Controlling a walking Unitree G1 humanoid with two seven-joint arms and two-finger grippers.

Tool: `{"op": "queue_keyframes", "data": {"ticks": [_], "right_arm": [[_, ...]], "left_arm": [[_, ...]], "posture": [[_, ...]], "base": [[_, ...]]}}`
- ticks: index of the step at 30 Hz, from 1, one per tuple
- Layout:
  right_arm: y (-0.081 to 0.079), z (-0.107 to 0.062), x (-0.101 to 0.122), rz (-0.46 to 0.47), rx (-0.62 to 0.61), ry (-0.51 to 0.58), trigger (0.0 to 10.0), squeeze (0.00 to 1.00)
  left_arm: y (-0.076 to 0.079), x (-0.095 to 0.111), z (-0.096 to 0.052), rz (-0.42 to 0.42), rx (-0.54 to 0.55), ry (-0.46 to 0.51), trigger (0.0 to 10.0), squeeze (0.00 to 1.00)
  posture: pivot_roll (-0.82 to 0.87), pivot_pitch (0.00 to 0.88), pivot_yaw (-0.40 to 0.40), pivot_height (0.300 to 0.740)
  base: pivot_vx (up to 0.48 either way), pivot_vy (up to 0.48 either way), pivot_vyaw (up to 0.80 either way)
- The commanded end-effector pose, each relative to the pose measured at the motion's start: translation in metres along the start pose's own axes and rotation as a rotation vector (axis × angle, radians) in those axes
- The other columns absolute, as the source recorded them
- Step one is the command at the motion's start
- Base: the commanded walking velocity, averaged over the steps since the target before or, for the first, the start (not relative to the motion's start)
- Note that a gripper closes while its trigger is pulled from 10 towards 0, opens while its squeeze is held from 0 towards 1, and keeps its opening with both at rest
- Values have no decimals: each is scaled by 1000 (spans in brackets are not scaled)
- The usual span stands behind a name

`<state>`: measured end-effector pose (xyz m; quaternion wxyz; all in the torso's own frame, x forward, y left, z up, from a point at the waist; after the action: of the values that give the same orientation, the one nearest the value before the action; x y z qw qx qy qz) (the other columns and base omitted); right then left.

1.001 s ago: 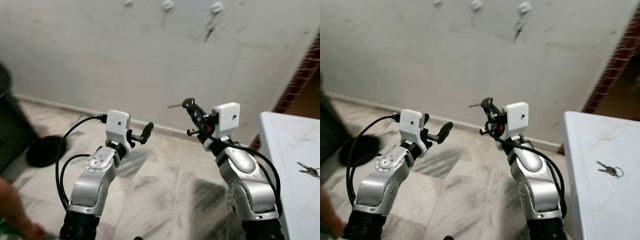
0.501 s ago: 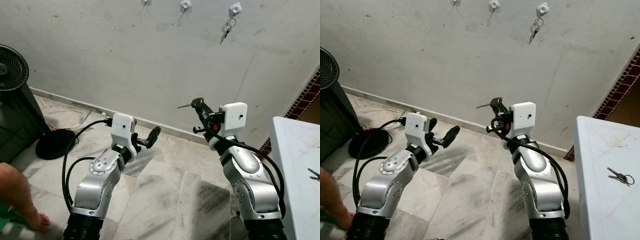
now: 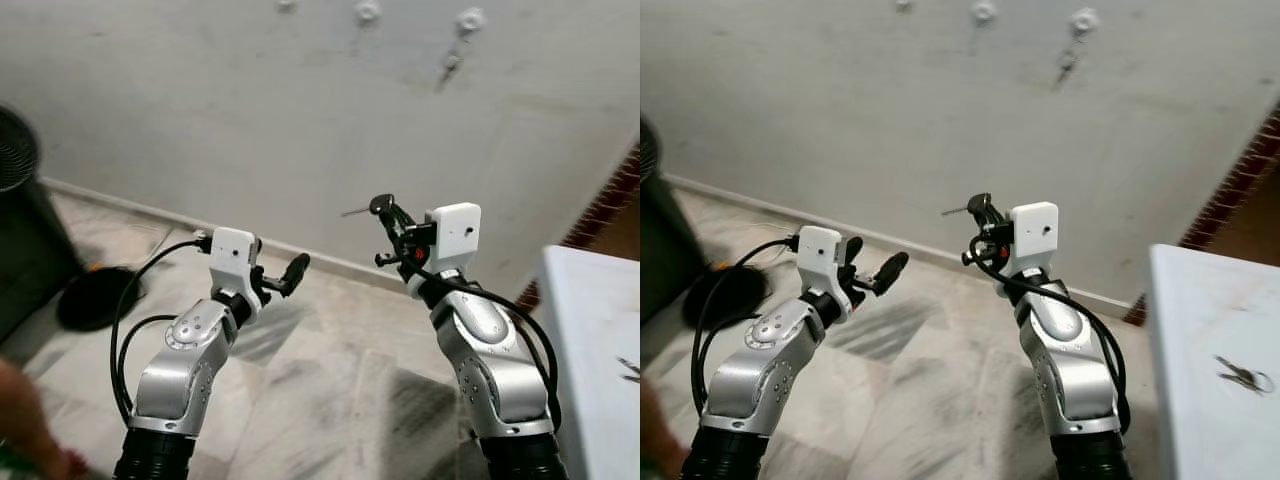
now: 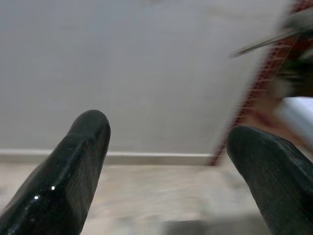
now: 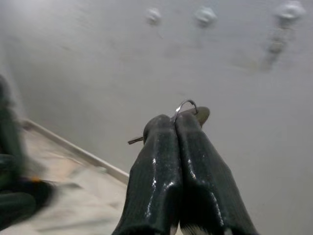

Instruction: Hang keys on a hook

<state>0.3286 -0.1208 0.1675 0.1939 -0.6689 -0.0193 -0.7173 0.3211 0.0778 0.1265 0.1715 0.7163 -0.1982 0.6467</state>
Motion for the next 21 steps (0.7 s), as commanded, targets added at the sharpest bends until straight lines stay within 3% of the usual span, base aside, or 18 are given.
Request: {"op": "queue_keyframes", "data": {"ticks": [1, 21], "right_arm": [[-7, 5, 8, 13, 10, 47, 10000, 0], [-4, 7, 5, 3, -4, 33, 10000, 0]], "left_arm": [[-11, 5, -4, 27, 27, 4, 10000, 0], [-10, 4, -4, 23, 27, -1, 10000, 0]], "posture": [[119, 0, -27, 740], [119, 0, -26, 740]], "base": [[379, 0, 0], [387, 0, 0]]}}
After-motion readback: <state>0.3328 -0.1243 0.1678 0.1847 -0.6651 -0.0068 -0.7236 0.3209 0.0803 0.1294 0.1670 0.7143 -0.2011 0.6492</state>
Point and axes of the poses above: a point about 5 cm out from each wrist's last joint towards the gripper, its own z axis pointing out of the wrist towards the gripper, its own x axis along the axis of the wrist's last joint, y = z × x, the point moved 3 cm from there along z, pointing out of the wrist towards the gripper, and after that the axes turned 11 degrees about z, right-handed, at the moved point
